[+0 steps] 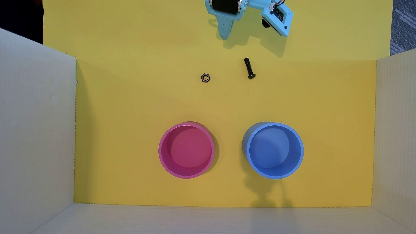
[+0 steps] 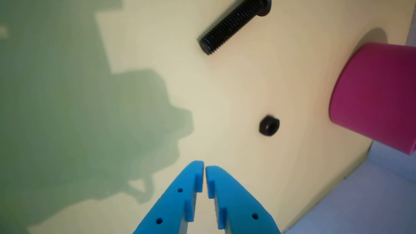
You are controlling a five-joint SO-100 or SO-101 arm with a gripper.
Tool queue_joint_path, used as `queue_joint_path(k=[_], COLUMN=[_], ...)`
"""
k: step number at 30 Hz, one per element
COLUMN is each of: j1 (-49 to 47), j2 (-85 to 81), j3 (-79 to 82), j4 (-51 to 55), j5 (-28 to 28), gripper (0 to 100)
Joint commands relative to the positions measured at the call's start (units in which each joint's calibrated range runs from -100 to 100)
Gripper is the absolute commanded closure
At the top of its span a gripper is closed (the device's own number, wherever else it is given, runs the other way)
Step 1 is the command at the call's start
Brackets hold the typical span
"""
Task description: Pick up the bolt and place it in the pink box
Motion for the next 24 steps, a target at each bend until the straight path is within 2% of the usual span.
queue_joint_path(k=[1, 24], j1=[0.19, 0.19], j2=[0.24, 0.24], j3=[-0.57, -0.57], j4=[0.29, 0.29], j5=[-0.27, -0.22], gripper=[99, 99])
